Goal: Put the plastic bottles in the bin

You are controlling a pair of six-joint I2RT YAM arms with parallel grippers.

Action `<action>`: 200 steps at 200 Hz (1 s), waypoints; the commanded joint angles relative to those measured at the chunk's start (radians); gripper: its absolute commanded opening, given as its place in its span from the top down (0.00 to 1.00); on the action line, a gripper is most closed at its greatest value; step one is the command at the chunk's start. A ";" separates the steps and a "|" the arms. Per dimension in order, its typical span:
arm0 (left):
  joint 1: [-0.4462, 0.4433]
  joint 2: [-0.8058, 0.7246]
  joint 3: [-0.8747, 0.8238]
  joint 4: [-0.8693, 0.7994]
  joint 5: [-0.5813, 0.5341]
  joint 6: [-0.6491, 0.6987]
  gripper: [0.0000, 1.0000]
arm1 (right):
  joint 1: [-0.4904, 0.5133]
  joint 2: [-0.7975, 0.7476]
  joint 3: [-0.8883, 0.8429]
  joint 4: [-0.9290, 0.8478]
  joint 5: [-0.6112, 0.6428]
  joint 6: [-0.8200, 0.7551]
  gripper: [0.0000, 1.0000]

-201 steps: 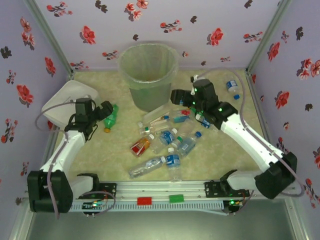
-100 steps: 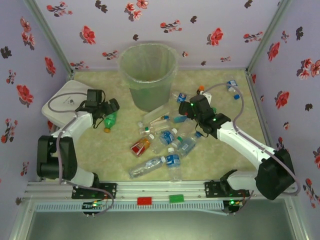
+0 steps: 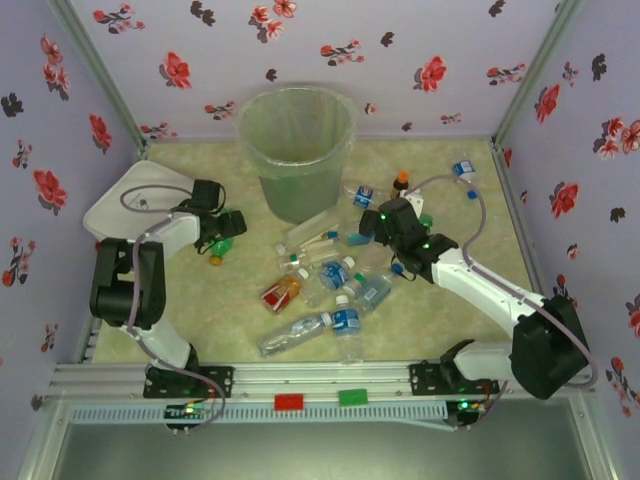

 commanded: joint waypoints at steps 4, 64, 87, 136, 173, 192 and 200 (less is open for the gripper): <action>-0.008 0.045 0.035 -0.032 -0.023 0.034 0.11 | 0.003 -0.010 -0.004 0.033 0.044 0.016 0.00; -0.009 0.081 0.057 -0.036 -0.026 0.049 0.27 | 0.003 -0.047 -0.011 0.005 0.102 0.021 0.00; -0.010 0.073 0.056 -0.031 -0.030 0.056 0.39 | 0.003 -0.064 -0.023 0.003 0.118 0.023 0.00; -0.019 -0.045 0.004 0.007 -0.030 0.038 0.48 | 0.003 -0.065 -0.043 0.023 0.128 0.041 0.00; -0.020 -0.259 -0.019 0.016 -0.027 0.025 0.49 | 0.002 -0.038 -0.043 0.035 0.130 0.065 0.00; -0.020 -0.389 -0.018 0.025 -0.019 0.025 0.49 | 0.001 -0.033 -0.054 0.052 0.136 0.079 0.00; -0.020 -0.441 -0.013 0.033 -0.013 0.023 0.49 | 0.001 -0.032 -0.063 0.067 0.136 0.083 0.00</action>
